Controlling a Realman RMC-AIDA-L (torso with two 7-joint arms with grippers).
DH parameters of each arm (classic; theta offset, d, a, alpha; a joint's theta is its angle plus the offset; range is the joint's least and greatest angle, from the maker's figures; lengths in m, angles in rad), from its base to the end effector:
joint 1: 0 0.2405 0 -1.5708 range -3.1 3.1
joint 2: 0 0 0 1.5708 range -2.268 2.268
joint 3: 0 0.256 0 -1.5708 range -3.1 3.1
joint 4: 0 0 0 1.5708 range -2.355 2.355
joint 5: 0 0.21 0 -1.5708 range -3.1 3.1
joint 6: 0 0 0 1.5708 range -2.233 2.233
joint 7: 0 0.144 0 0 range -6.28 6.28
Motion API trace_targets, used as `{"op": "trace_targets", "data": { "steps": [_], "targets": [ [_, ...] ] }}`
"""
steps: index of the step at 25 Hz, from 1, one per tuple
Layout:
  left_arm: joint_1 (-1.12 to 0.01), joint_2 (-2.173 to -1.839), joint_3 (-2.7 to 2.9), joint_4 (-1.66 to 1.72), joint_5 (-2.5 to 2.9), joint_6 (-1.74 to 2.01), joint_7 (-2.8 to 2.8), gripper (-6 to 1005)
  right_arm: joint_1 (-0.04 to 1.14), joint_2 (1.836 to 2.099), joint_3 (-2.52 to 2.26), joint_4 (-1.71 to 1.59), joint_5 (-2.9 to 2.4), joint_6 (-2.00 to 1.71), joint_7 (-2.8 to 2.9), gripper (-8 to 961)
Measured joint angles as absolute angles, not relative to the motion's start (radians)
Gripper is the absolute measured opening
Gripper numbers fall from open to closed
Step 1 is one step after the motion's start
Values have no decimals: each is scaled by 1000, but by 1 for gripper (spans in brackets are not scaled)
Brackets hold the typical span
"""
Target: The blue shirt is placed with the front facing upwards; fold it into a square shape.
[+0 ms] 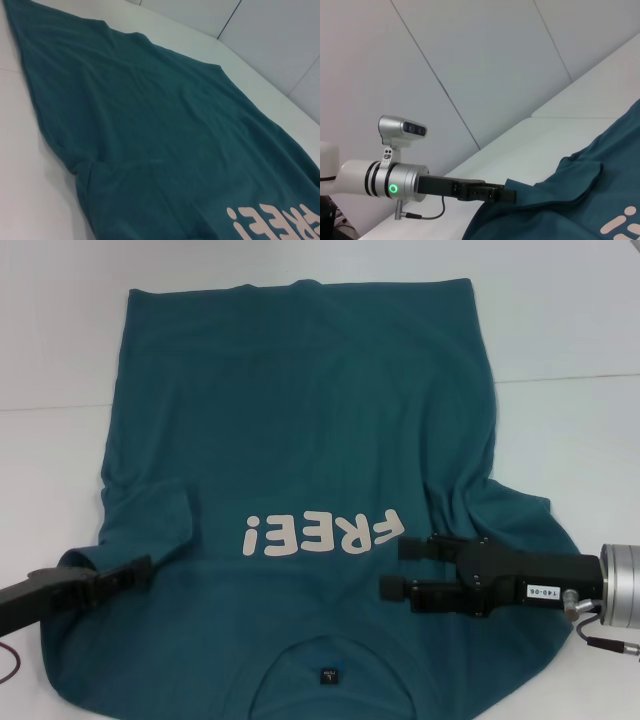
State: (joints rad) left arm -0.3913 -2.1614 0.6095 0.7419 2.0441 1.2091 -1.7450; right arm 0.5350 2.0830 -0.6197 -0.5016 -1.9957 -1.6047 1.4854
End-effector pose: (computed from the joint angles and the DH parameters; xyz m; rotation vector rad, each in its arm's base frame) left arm -0.3300 0.3236 0.0000 -2.1762 -1.2669 -0.5939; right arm 0.2639 0.3119 -0.0204 -2.6992 0.9602 0.9007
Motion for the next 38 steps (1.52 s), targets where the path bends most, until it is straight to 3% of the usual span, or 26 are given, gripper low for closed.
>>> {"op": "trace_targets", "data": {
  "steps": [6,9,14,25,38],
  "targets": [
    [-393,-2161,608,752,2044,1206,-1756,698,530,2083,-620,-502,-1994,-1606,1483,940],
    [-394,-2161,611,754,2045,1205,-1758,425,528,2083,-620,-502,-1993,-1607,1482,940],
    [-399,-2161,614,755,2046,1204,-1759,218,528,2083,-620,-502,-1992,-1608,1482,941],
    [-404,-2160,618,755,2046,1233,-1770,3,528,2083,-620,-502,-1992,-1608,1480,940],
    [-460,-2164,629,683,2038,1281,-1831,34,526,2083,-620,-502,-1996,-1608,1480,940]
  ]
}}
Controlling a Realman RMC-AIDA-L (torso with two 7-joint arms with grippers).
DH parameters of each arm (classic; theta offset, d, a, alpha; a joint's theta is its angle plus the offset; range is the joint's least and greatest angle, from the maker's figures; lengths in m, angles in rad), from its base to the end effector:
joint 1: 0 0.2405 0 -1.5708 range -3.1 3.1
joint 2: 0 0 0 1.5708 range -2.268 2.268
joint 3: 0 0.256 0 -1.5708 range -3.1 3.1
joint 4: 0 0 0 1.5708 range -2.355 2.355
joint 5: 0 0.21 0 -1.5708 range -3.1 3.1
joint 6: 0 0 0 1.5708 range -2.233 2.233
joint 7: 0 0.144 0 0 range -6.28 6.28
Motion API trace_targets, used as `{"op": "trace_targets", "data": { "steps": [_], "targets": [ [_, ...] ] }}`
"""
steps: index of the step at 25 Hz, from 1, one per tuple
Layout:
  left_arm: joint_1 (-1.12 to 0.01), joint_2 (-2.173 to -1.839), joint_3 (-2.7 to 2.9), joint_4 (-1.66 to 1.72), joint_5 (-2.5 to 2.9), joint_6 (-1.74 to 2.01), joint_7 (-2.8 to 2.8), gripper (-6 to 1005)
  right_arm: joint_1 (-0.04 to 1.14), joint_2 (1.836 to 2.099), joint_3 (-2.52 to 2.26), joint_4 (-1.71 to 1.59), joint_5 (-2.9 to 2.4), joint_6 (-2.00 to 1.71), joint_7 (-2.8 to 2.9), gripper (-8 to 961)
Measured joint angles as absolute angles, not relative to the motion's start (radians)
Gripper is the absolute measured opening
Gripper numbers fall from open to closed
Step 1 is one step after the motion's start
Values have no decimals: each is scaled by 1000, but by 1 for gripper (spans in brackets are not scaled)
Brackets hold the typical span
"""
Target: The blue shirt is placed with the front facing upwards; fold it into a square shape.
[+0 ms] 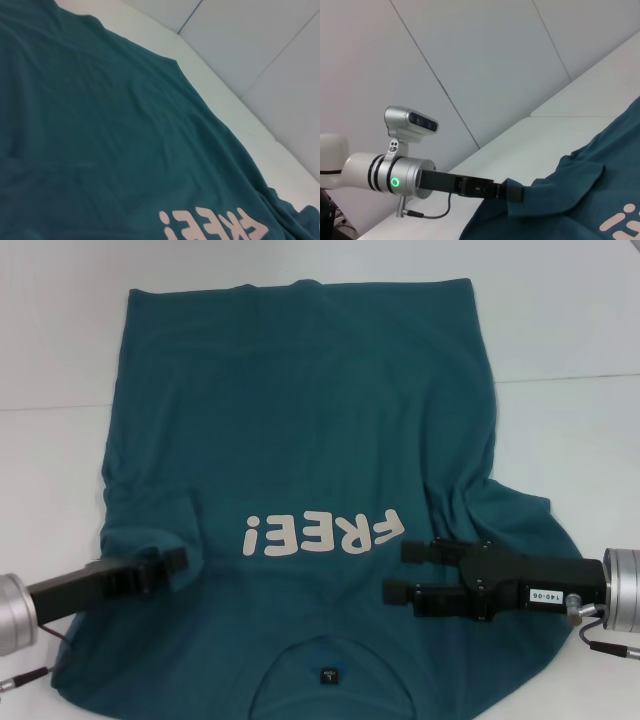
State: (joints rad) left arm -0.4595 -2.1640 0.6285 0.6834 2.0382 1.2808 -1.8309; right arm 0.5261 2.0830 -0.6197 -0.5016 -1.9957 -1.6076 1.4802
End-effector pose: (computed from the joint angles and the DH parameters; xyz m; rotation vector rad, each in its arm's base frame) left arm -0.2996 0.3319 -0.0194 -2.2736 -1.3681 -0.7008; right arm 0.2664 0.3093 -0.0204 -2.6962 0.9634 0.9005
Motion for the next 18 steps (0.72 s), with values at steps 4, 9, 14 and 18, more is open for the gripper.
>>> {"op": "trace_targets", "data": {
  "steps": [4,9,14,18],
  "targets": [
    [-466,-2164,629,661,2037,1285,-1831,54,526,2083,-620,-502,-1996,-1608,1480,940],
    [-467,-2164,629,651,2036,1300,-1831,78,526,2083,-620,-502,-1996,-1608,1480,940],
    [-471,-2163,629,645,2039,1362,-1832,102,526,2083,-620,-502,-1996,-1608,1480,940],
    [-474,-2161,629,645,2042,1426,-1832,122,526,2083,-620,-503,-1996,-1608,1480,940]
  ]
}}
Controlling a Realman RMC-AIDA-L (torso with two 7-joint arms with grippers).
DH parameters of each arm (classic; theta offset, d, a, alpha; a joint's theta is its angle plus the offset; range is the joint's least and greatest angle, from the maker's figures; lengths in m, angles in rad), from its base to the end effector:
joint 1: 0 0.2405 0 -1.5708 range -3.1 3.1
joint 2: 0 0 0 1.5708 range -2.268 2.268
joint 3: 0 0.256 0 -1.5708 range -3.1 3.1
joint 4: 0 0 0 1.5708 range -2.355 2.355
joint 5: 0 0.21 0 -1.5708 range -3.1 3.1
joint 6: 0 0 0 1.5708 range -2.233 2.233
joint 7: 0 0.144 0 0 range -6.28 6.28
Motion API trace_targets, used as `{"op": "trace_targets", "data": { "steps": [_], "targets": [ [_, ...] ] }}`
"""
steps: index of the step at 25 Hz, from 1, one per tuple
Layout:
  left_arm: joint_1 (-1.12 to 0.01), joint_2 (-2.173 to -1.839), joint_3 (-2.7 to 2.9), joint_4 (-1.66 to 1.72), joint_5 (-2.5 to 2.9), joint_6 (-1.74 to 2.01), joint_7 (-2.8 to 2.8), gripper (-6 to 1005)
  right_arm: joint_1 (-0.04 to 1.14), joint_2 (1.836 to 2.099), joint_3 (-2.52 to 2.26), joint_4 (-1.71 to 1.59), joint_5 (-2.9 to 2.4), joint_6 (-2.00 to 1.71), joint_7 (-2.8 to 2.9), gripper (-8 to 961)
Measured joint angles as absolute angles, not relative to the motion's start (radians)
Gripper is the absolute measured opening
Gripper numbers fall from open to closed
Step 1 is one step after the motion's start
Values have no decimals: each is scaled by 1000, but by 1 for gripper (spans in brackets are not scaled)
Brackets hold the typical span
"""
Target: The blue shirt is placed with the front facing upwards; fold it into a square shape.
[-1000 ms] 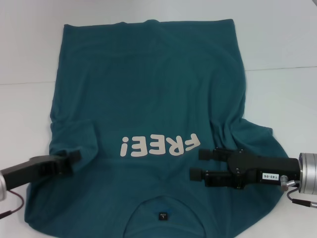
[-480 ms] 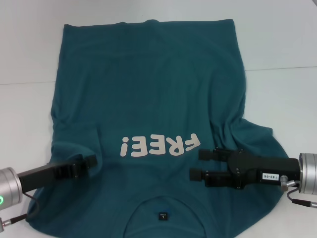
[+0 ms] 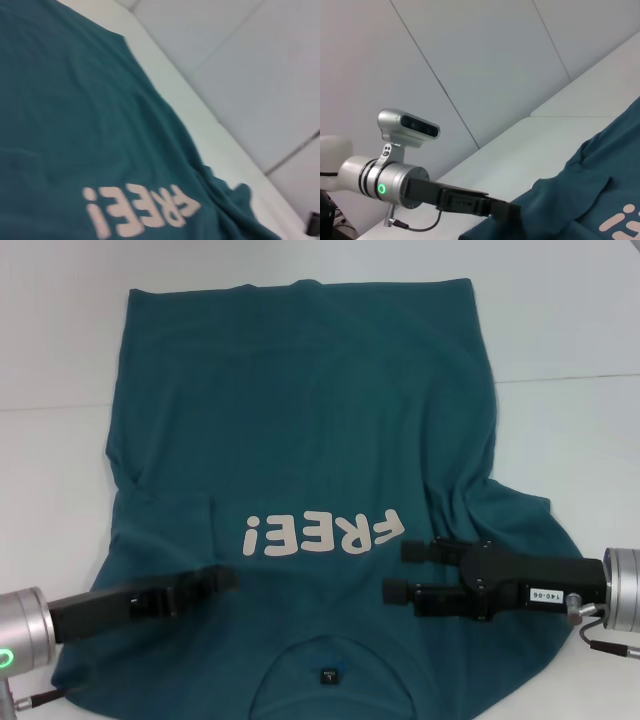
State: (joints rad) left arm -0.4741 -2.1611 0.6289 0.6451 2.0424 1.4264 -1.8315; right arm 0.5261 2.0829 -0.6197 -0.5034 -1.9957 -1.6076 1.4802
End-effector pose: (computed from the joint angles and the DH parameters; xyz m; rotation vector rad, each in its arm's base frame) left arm -0.2819 0.3175 -0.0299 -2.4222 -1.4057 -0.7876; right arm 0.2664 0.3095 -0.0200 -2.6960 0.9612 0.8994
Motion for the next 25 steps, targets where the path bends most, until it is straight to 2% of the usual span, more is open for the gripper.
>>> {"op": "trace_targets", "data": {
  "steps": [5,10,14,18,25],
  "targets": [
    [-478,-2160,631,644,2045,1442,-1843,146,526,2083,-620,-509,-1996,-1608,1480,941],
    [-478,-2157,621,652,2044,1446,-1854,334,526,2081,-619,-513,-1993,-1608,1480,941],
    [-477,-2156,605,663,2037,1432,-1847,530,526,2076,-613,-514,-1994,-1604,1486,941],
    [-477,-2158,591,685,2019,1413,-1819,733,515,2058,-610,-514,-1992,-1586,1506,941],
    [-477,-2157,588,697,1977,1407,-1767,763,501,2015,-597,-524,-1990,-1536,1594,940]
  ]
}}
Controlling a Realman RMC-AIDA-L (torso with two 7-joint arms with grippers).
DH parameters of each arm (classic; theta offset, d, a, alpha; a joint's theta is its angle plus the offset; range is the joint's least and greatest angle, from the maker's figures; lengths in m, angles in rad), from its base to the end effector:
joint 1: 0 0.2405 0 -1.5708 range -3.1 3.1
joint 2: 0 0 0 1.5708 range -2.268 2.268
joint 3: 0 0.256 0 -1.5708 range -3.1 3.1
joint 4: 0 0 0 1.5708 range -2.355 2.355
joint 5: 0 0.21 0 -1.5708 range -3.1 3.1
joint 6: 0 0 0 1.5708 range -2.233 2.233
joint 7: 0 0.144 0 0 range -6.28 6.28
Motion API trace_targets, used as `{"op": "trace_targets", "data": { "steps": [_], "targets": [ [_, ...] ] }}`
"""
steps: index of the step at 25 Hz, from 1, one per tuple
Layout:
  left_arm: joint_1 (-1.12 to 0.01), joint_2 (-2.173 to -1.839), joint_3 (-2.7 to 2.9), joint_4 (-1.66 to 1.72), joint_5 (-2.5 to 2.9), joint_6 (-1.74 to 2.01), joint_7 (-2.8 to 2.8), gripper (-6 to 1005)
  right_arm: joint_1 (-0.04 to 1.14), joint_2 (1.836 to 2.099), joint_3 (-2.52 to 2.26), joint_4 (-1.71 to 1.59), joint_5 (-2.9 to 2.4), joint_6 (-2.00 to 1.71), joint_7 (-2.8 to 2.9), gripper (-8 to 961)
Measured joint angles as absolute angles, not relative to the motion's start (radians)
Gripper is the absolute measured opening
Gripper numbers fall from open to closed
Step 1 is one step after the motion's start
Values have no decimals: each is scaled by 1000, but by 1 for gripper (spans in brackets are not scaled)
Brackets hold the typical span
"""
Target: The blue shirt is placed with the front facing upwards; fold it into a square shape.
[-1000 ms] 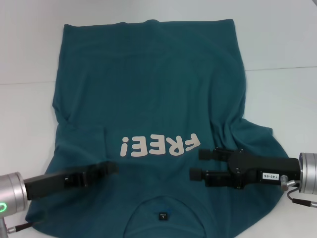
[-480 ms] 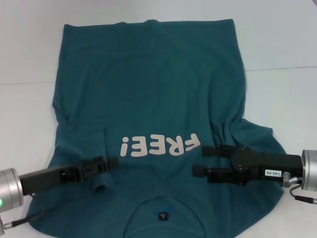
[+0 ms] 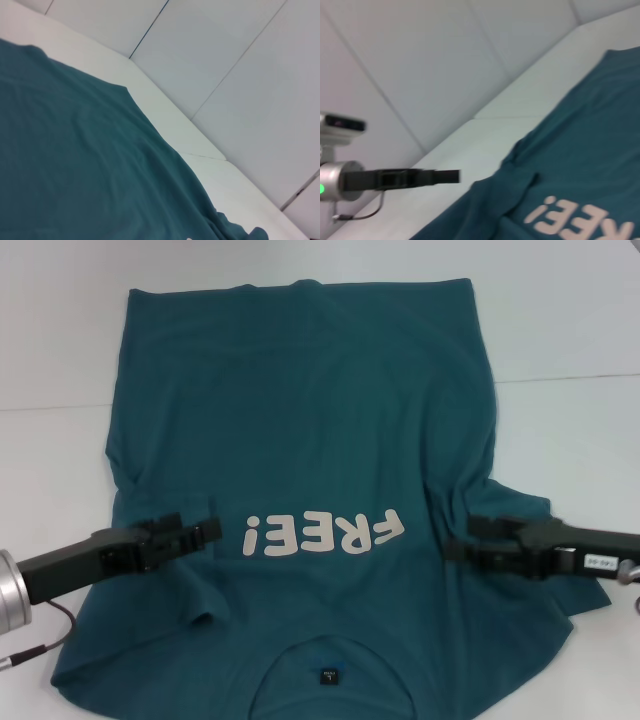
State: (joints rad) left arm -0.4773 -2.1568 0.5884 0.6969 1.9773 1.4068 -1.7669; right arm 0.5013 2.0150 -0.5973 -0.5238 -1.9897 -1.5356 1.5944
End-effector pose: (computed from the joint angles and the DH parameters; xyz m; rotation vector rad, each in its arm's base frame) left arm -0.2796 0.3336 -0.0064 -2.3525 -1.2494 -0.8503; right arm 0.2956 0.3224 0.0136 -2.5394 1.1019 0.8035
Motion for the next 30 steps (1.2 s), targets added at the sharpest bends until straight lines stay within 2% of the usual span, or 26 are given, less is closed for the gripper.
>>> {"op": "trace_targets", "data": {
  "steps": [5,10,17,22,30],
  "targets": [
    [-475,-2157,592,704,1973,1416,-1641,785,476,2000,-592,-587,-1994,-1503,1686,940],
    [-462,-2160,600,700,1972,1493,-1441,885,454,1981,-592,-633,-1996,-1463,1819,940],
    [-449,-2163,602,686,1980,1548,-1350,878,453,1956,-591,-646,-2032,-1360,2027,941],
    [-445,-2163,606,679,1995,1554,-1334,877,464,1953,-590,-647,-2077,-1284,2122,940],
    [-447,-2163,606,673,2018,1554,-1323,877,486,1967,-601,-635,-2088,-1221,2124,941]
  ]
}}
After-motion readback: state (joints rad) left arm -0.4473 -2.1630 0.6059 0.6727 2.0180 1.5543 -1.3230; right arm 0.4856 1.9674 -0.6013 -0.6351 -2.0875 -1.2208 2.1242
